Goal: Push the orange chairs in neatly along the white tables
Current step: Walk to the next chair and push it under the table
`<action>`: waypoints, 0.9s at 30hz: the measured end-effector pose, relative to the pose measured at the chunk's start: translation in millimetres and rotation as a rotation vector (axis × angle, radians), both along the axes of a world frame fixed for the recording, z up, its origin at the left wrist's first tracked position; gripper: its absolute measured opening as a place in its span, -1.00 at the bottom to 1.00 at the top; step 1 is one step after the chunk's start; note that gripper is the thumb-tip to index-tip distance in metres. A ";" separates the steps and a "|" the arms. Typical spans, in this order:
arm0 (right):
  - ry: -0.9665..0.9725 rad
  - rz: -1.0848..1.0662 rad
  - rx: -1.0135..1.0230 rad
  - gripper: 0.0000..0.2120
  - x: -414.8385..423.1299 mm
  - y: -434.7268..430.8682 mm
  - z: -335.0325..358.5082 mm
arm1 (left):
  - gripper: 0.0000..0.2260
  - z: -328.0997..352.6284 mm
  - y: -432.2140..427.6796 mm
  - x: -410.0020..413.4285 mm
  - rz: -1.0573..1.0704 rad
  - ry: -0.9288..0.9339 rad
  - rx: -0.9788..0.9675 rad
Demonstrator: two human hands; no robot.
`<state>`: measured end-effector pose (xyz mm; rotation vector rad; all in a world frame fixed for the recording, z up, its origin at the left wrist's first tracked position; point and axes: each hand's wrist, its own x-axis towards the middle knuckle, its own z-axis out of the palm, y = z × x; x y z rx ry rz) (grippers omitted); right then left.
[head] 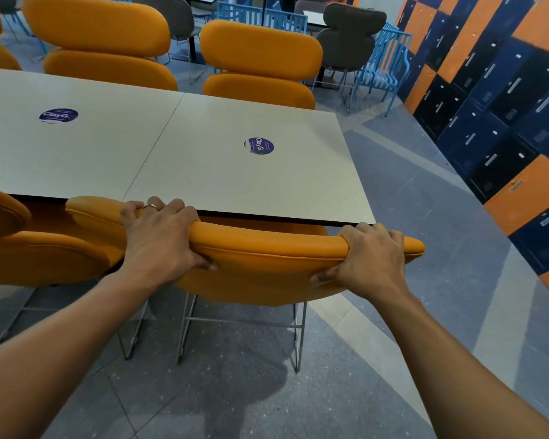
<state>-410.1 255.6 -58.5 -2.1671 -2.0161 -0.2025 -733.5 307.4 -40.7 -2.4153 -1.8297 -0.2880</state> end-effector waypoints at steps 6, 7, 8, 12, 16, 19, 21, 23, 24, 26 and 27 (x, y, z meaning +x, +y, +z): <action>0.014 0.026 -0.035 -0.30 26.3 14.1 8.1 | -0.32 0.5 5.9 17.5 -0.008 -0.004 0.033; 0.025 0.022 -0.043 -0.29 31.2 16.7 9.7 | -0.32 0.9 6.9 22.6 -0.011 -0.004 0.036; 0.036 0.019 -0.043 -0.30 35.0 21.1 11.4 | -0.33 1.7 9.6 26.7 -0.012 -0.009 0.038; 0.041 0.006 -0.051 -0.35 43.9 33.4 13.9 | -0.33 3.9 16.2 38.4 0.003 -0.029 0.042; 0.061 0.001 -0.052 -0.32 45.4 30.6 12.4 | -0.35 -0.5 12.6 41.6 0.009 -0.039 0.057; 0.079 -0.018 -0.024 -0.25 38.7 22.3 8.5 | -0.37 -6.1 7.7 35.6 -0.009 -0.045 0.084; 0.079 -0.030 -0.020 -0.23 34.4 17.1 5.6 | -0.37 -9.0 3.6 31.3 -0.022 -0.046 0.091; 0.076 -0.033 -0.024 -0.25 32.5 14.1 4.6 | -0.37 -9.3 1.0 29.3 -0.029 -0.046 0.084; 0.072 -0.031 -0.027 -0.27 32.0 13.6 4.1 | -0.37 -8.9 -0.1 28.7 -0.030 -0.043 0.078; 0.055 -0.032 -0.025 -0.30 31.1 12.1 2.3 | -0.37 -8.0 -2.5 27.8 -0.030 -0.039 0.068; 0.046 -0.034 -0.017 -0.31 30.7 10.4 1.2 | -0.37 -7.6 -4.1 27.4 -0.031 -0.042 0.065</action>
